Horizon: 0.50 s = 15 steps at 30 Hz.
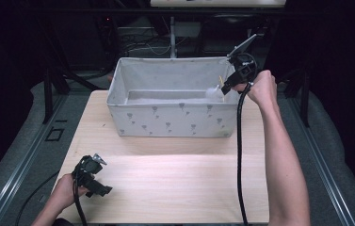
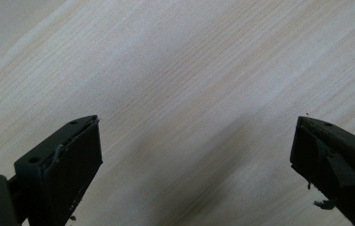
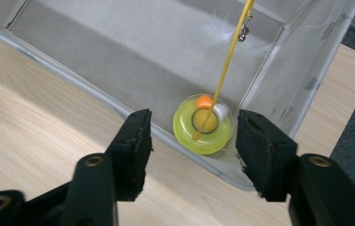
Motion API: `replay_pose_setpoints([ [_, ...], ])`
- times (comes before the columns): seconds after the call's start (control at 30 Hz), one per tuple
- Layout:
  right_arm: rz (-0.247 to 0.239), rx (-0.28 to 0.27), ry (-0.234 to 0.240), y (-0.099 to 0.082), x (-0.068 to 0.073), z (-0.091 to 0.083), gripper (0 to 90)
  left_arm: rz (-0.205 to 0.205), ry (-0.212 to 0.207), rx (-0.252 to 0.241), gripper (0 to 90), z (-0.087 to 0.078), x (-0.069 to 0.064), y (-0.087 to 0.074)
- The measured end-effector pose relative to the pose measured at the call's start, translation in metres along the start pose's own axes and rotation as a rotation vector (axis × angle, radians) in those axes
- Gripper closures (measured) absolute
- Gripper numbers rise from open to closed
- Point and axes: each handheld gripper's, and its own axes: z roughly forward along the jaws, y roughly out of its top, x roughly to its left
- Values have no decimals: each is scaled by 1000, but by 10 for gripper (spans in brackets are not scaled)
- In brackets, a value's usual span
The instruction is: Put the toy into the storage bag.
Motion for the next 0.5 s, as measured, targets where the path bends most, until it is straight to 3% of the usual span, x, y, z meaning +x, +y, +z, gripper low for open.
replay_pose_setpoints([
  [0.23, -26, -35, 7, -14, 10, -15, 280, 2, 2, 1, 26, 0, 0, 0],
  [0.5, -68, -58, 18, -36, 28, -20, 166, 4, 4, 3, 24, 0, 0, 0],
])
